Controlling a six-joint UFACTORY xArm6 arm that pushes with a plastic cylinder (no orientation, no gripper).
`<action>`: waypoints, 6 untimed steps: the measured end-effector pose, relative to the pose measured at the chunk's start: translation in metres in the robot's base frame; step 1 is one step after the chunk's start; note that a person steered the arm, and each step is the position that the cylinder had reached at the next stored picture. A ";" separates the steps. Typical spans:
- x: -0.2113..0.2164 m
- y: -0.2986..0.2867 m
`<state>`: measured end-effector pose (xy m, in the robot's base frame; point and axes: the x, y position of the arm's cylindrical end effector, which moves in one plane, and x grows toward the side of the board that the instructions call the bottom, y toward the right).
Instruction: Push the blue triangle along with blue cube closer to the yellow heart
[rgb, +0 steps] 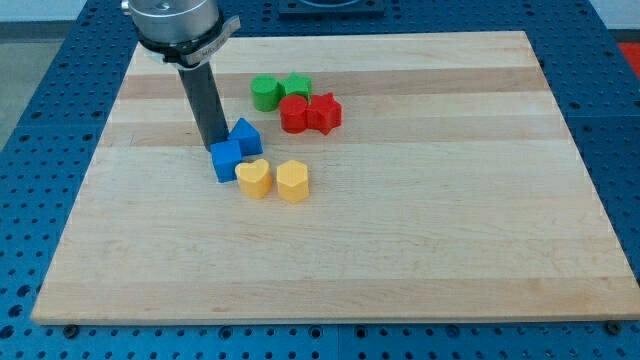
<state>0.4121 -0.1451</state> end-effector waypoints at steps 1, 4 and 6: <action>-0.006 0.000; -0.054 0.019; -0.006 0.022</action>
